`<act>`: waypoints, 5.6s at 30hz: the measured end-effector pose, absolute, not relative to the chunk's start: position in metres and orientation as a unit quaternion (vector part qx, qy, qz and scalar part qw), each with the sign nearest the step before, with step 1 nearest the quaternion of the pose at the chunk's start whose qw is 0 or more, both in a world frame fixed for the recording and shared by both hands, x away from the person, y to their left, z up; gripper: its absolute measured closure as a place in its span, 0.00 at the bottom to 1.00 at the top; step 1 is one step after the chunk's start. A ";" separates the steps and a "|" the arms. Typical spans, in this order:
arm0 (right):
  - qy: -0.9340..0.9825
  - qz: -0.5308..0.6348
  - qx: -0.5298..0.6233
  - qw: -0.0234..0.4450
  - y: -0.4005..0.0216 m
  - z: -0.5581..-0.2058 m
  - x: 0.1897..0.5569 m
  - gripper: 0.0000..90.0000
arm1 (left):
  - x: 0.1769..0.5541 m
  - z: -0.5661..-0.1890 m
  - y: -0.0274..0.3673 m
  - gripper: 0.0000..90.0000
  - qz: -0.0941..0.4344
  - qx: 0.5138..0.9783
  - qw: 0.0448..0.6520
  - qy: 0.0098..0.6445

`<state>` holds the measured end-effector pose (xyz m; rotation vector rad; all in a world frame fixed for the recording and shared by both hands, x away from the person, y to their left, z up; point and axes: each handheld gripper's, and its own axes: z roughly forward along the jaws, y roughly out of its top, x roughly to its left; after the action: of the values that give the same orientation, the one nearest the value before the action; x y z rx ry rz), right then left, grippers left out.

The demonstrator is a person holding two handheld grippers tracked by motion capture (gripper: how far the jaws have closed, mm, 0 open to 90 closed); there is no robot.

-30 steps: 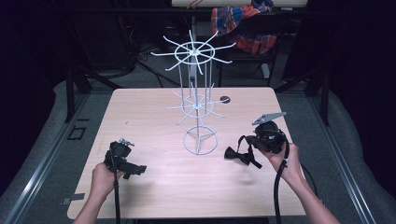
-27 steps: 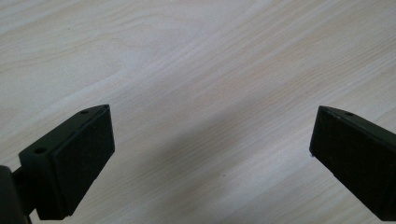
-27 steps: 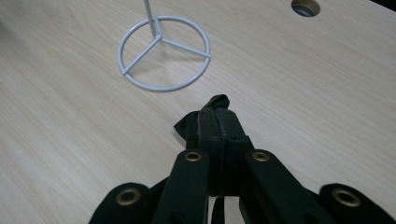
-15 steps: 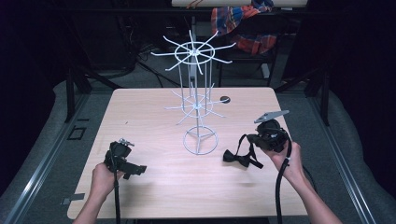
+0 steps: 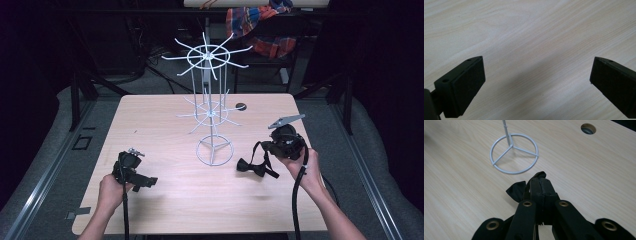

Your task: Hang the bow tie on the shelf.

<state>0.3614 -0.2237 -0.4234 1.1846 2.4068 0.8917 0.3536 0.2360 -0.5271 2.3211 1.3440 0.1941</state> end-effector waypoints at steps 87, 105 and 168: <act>0.814 0.372 0.415 0.161 -0.161 -0.356 0.383 1.00 | 0.357 -0.528 0.230 0.00 0.065 0.851 0.222 0.472; 0.829 0.359 0.395 0.167 -0.144 -0.378 0.385 1.00 | 0.357 -0.529 0.229 0.00 0.062 0.851 0.222 0.472; 0.821 0.355 0.397 0.207 -0.160 -0.407 0.383 0.47 | 0.357 -0.530 0.228 0.00 0.059 0.854 0.214 0.471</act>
<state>0.3832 -0.1602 -0.4068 1.1046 2.2871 0.9881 0.3571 0.2275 -0.5305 2.3682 1.3077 0.1630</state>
